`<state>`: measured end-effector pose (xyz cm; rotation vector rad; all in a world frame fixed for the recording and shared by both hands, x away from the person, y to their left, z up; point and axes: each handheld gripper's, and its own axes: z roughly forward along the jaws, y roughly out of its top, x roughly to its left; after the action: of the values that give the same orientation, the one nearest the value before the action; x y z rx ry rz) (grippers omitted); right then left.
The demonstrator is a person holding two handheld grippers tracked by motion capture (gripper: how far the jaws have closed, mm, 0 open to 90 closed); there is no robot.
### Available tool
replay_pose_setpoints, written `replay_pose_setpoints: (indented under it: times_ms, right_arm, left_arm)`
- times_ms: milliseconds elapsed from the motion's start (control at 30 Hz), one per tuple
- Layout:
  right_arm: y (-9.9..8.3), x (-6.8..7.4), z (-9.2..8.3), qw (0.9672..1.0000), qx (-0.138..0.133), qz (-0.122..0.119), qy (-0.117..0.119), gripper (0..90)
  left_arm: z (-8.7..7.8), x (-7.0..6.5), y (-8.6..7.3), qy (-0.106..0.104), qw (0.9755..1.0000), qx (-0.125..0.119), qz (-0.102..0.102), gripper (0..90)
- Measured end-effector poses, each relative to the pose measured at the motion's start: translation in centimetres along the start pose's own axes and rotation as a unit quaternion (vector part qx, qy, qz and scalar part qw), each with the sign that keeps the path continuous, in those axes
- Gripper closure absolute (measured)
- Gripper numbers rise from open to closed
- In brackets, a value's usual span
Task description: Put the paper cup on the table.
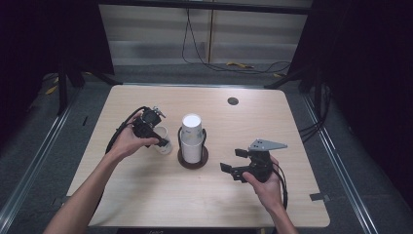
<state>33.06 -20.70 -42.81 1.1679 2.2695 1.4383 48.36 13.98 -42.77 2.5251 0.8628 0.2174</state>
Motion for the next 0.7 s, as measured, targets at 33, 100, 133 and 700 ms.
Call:
replay_pose_setpoints:
  times_ms: [33, 100, 133, 700]
  right_arm:
    - [0.0, 0.0, 0.0, 1.0, 0.0, 0.0, 0.0, 15.3]
    - [0.01, 0.01, 0.02, 1.0, 0.001, 0.003, -0.001, 15.3]
    - [0.02, 0.03, 0.04, 1.0, 0.001, 0.003, -0.001, 15.3]
    - [-0.1, -0.16, 0.03, 1.0, 0.004, 0.003, -0.004, 15.3]
  left_arm:
    - [0.01, -0.01, 0.04, 0.0, 1.0, -0.001, 0.001, 18.2]
    - [0.02, 0.0, 0.09, -0.003, 1.0, -0.006, 0.002, 18.2]
    - [0.02, 0.04, 0.12, -0.004, 1.0, -0.006, 0.003, 18.2]
    - [-0.62, 0.15, 0.12, -0.008, 0.9983, -0.056, -0.013, 16.9]
